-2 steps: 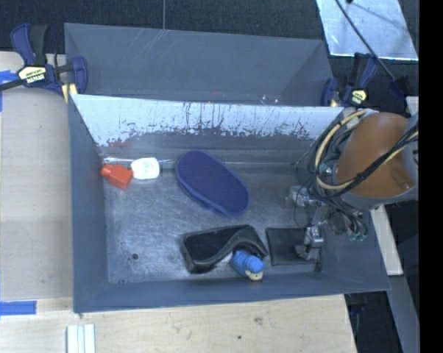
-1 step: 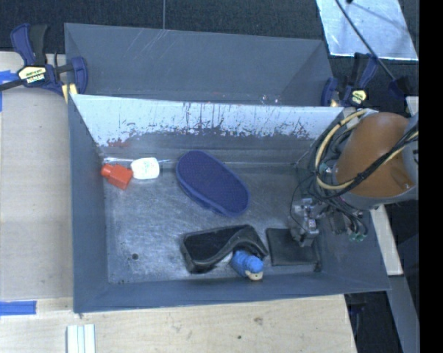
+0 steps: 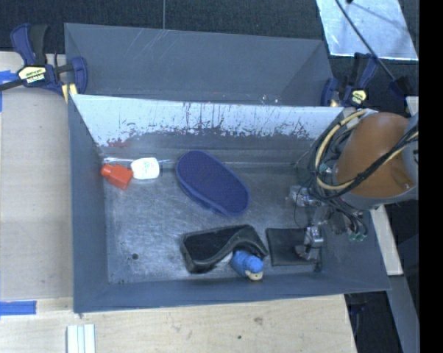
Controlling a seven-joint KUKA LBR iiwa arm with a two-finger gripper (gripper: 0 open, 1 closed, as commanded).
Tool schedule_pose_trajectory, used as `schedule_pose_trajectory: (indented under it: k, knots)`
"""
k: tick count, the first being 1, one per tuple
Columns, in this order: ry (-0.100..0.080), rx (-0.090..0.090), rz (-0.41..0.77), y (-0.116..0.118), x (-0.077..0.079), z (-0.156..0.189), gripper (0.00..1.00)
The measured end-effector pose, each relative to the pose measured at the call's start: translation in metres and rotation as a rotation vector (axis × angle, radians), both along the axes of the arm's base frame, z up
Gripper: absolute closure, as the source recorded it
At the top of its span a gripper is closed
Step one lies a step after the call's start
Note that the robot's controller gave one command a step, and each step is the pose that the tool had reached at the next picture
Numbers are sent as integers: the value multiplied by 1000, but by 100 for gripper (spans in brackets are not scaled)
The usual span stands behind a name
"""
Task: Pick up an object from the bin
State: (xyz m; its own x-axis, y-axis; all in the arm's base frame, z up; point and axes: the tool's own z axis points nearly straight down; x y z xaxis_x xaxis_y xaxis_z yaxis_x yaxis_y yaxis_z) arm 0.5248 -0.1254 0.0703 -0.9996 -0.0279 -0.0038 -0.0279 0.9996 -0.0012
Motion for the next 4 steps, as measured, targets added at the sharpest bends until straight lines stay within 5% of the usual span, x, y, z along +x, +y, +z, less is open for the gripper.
schedule_pose_trajectory:
  k: [1, 2, 3, 4]
  knots:
    - [-9, -2, -18, -8, 28, 73, 0]
    - [8, 2, 4, 24, 4, 5, 0]
    - [5, 0, 80, 7, -33, -1, 0]
    - [1, 0, 83, 8, -31, 0, 100]
